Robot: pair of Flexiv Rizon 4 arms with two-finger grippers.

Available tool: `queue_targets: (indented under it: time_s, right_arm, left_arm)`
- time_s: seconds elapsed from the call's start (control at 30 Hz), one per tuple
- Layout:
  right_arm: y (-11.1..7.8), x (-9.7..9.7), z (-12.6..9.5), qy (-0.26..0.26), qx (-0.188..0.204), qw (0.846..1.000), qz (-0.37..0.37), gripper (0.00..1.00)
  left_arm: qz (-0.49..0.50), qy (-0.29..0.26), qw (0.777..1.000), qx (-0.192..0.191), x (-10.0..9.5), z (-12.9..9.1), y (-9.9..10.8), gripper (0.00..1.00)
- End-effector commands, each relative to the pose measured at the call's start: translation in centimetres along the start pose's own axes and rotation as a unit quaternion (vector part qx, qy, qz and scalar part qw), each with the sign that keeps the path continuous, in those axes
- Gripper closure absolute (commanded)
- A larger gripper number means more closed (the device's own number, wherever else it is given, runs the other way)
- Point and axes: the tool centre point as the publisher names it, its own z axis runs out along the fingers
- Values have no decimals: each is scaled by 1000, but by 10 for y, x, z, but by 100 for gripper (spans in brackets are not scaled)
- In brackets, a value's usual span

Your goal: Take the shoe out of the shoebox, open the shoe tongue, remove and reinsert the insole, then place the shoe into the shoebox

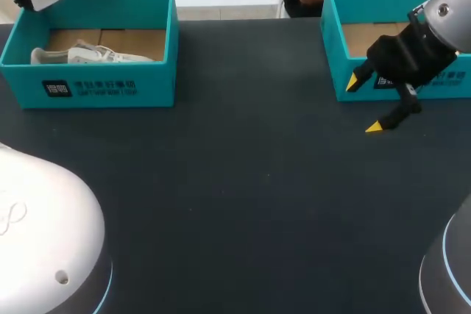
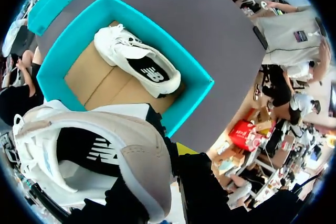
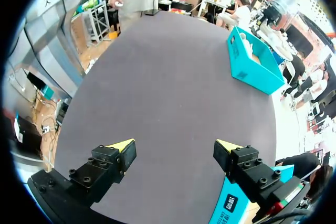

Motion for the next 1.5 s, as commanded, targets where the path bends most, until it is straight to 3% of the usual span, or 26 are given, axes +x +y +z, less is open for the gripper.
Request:
queue_targets:
  time_s: [0.03,0.47,0.77,1.17,1.5]
  right_arm:
    - [0,-1,1,1,1,1000,0,0]
    - [0,-1,1,1,1,1000,0,0]
    - [0,-1,1,1,1,1000,0,0]
    - [0,-1,1,1,1,1000,0,0]
    - [0,-1,1,1,1,1000,0,0]
  left_arm:
    - [401,-2,907,-131,2,-2,-2,100]
    - [406,3,904,-131,1,0,-5,100]
    - [376,3,918,-122,-9,10,-15,100]
    - [346,-18,931,-115,-12,7,-8,100]
    - [317,-31,939,-132,-30,18,2,100]
